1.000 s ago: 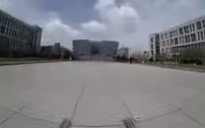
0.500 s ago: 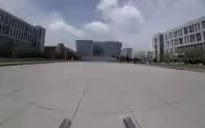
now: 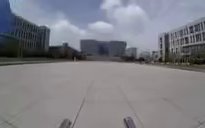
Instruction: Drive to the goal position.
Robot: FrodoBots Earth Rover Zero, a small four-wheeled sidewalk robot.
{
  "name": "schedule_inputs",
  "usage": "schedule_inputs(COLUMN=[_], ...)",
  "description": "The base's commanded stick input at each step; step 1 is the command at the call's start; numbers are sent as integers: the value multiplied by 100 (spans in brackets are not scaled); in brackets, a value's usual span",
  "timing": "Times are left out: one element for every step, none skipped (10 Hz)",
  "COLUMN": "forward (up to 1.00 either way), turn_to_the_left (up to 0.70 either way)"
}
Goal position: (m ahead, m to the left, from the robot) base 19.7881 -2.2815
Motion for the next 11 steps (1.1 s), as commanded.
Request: schedule_inputs(forward=[0, 0, 0, 0, 0, 100, 100, 100, 100, 100, 100], turn_to_the_left=[0, 0, 0, 0, 0, 0, 0, -2, -24, -40, -40])
